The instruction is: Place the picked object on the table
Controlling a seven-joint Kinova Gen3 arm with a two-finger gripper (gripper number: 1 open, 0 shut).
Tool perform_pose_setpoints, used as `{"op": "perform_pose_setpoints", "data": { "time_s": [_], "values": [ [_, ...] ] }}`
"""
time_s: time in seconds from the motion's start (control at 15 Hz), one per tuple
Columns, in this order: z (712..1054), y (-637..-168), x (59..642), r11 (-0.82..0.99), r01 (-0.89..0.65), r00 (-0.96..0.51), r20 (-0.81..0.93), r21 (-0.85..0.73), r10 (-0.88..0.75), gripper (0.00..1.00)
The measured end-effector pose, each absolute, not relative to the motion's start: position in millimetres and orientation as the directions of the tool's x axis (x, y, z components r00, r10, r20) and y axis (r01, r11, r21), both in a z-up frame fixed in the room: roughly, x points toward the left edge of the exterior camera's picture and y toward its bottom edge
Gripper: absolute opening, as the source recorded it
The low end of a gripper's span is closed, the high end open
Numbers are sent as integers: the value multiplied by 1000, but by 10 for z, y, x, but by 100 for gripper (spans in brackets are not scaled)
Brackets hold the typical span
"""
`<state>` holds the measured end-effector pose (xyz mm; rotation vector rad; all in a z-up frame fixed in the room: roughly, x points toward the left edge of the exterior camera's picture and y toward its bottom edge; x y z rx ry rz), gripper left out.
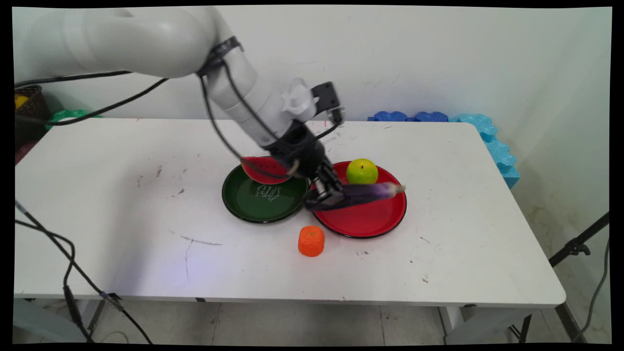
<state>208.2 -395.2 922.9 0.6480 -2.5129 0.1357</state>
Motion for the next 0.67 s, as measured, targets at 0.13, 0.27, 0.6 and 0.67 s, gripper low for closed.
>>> {"op": "perform_pose_setpoints", "data": {
  "time_s": [0.13,0.27,0.6,0.67],
  "values": [
    [9220,-3812,2162,884,-466,-749,512,43,-420,0],
    [9171,-3667,2246,891,-452,-762,499,47,-413,0],
    [8894,-3385,2405,905,-422,-790,468,53,-396,0],
    [8854,-3364,2416,906,-420,-793,465,54,-395,0]
  ]
}}
